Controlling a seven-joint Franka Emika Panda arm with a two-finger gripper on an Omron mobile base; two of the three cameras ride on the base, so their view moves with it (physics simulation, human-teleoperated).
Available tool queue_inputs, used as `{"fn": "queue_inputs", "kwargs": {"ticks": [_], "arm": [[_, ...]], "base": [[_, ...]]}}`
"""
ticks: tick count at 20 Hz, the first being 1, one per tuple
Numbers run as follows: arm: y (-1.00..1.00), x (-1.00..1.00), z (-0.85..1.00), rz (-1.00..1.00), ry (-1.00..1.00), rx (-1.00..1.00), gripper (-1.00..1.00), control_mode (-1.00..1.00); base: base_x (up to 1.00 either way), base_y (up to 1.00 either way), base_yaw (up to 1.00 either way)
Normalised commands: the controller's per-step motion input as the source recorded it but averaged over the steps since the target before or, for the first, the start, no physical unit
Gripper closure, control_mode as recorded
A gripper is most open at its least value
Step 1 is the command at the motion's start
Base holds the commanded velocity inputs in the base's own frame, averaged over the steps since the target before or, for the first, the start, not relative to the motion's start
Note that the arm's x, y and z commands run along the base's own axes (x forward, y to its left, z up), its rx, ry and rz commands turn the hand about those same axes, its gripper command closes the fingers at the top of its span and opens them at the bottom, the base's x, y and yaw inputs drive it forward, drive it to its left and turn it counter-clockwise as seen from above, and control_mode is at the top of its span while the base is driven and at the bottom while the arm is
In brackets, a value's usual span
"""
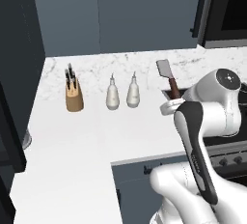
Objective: Put the lime and eggplant in the pot. Retrieve the spatula and lightly stir the vegetables in the pot.
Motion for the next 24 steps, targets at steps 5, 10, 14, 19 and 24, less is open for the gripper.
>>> {"fn": "queue_inputs", "kwargs": {"ticks": [5, 10, 14, 19, 24], "arm": [[0.00, 0.00, 0.00, 0.00, 0.00, 0.00, 1.00, 1.00], [0.00, 0.00, 0.00, 0.00, 0.00, 0.00, 1.00, 1.00], [0.00, 0.00, 0.00, 0.00, 0.00, 0.00, 1.00, 1.00], [0.00, 0.00, 0.00, 0.00, 0.00, 0.00, 1.00, 1.00], [0.00, 0.00, 0.00, 0.00, 0.00, 0.00, 1.00, 1.00]], "base": [[-0.04, -1.00, -0.10], [0.00, -0.98, -0.05], [0.05, -0.83, -0.01], [0.30, -0.36, 0.00], [0.22, -0.39, 0.00]]}}
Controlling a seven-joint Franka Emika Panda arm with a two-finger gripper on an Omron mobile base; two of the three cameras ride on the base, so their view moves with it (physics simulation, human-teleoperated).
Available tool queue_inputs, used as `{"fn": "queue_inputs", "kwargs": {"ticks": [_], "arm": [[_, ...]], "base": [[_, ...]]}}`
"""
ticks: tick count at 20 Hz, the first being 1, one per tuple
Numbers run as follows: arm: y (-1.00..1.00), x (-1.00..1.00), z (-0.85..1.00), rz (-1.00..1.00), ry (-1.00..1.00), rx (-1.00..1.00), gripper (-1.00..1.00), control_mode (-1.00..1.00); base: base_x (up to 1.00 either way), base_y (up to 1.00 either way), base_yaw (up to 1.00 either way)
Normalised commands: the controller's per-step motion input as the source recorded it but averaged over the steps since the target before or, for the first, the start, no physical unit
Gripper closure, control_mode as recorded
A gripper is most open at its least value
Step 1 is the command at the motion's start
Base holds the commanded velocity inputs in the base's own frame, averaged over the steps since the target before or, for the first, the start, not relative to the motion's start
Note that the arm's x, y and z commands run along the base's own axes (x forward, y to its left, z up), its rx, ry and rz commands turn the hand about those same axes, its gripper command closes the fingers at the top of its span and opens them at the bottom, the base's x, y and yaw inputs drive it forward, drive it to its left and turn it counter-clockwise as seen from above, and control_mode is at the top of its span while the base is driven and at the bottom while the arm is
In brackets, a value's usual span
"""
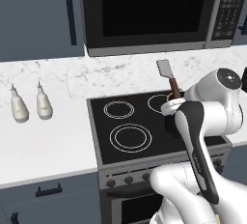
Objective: Put the lime and eggplant in the pot. Retrieve the spatula and lightly stir the vegetables in the pot.
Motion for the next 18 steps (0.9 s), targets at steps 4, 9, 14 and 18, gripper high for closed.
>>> {"fn": "queue_inputs", "kwargs": {"ticks": [4, 9, 14, 18], "arm": [[0.00, 0.00, 0.00, 0.00, 0.00, 0.00, 1.00, 1.00], [0.00, 0.00, 0.00, 0.00, 0.00, 0.00, 1.00, 1.00], [0.00, 0.00, 0.00, 0.00, 0.00, 0.00, 1.00, 1.00], [0.00, 0.00, 0.00, 0.00, 0.00, 0.00, 1.00, 1.00]], "base": [[0.08, -0.57, 0.00], [0.30, -0.18, 0.00], [0.44, 0.00, 0.00], [0.45, -0.01, 0.00]]}}
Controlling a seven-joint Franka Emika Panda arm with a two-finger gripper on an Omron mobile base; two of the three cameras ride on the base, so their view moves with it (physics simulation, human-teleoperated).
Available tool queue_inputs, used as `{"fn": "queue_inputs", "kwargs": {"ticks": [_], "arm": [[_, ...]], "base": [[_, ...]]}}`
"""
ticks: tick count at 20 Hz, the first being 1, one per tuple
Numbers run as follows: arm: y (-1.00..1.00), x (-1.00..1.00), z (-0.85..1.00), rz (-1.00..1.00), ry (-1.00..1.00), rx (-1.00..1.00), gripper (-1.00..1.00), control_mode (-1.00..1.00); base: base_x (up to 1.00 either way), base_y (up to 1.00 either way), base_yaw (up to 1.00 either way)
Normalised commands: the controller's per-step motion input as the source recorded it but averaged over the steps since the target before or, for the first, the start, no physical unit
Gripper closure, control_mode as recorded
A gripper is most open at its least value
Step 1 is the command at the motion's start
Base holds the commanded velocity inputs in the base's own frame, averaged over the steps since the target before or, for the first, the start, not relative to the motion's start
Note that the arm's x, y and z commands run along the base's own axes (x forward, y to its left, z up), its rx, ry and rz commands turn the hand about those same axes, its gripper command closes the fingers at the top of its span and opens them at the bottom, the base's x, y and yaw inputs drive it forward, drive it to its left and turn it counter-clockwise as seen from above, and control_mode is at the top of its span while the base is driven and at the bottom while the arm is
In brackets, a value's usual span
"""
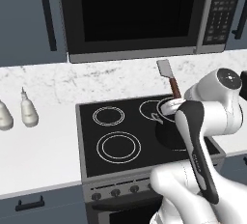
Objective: Put the lime and eggplant in the pot. Retrieve the spatula and lightly stir the vegetables in the pot.
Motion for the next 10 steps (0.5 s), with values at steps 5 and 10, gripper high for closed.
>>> {"fn": "queue_inputs", "kwargs": {"ticks": [5, 10], "arm": [[0.00, 0.00, 0.00, 0.00, 0.00, 0.00, 1.00, 1.00], [0.00, 0.00, 0.00, 0.00, 0.00, 0.00, 1.00, -1.00]], "base": [[0.25, 0.00, 0.00], [0.00, 0.00, 0.00]]}}
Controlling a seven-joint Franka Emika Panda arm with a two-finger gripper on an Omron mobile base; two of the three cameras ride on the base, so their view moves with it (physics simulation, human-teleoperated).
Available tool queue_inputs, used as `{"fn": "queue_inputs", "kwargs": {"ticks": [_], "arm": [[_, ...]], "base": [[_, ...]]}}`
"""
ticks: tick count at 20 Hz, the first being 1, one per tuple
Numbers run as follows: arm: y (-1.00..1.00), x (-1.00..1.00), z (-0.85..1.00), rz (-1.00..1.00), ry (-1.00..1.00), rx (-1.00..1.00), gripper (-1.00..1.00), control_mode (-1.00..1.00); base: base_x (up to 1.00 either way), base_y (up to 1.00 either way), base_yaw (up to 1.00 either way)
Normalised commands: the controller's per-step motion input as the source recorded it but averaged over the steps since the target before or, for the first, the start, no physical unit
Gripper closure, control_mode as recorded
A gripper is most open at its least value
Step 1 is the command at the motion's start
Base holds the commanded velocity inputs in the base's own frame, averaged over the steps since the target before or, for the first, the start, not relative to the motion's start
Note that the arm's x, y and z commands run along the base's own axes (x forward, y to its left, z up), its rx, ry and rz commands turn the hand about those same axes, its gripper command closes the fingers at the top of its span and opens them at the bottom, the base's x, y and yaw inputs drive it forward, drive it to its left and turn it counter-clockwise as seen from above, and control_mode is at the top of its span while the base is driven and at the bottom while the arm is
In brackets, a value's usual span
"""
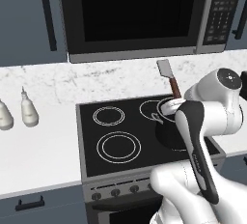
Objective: Put the lime and eggplant in the pot. Retrieve the spatula and lightly stir the vegetables in the pot.
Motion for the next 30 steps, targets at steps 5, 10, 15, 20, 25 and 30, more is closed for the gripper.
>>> {"fn": "queue_inputs", "kwargs": {"ticks": [5, 10, 15, 20, 25, 30], "arm": [[-0.17, 0.01, -0.10, 0.00, 0.00, 0.00, 1.00, -1.00], [-0.38, 0.04, -0.09, 0.00, 0.00, -0.05, 1.00, -1.00], [-0.79, 0.41, -0.17, 0.07, 0.00, -0.03, 1.00, -1.00], [-0.80, 0.32, -0.17, 0.09, 0.00, -0.02, 1.00, -1.00], [-0.07, 0.19, -0.03, 0.00, 0.05, -0.02, 1.00, -1.00], [-0.23, 0.53, -0.01, 0.00, 0.02, -0.15, 1.00, -1.00]], "base": [[0.00, 0.00, 0.00], [0.00, 0.00, 0.00], [0.00, 0.00, 0.00], [0.00, 0.00, 0.00], [0.00, 0.00, 0.00], [0.00, 0.00, 0.00]]}}
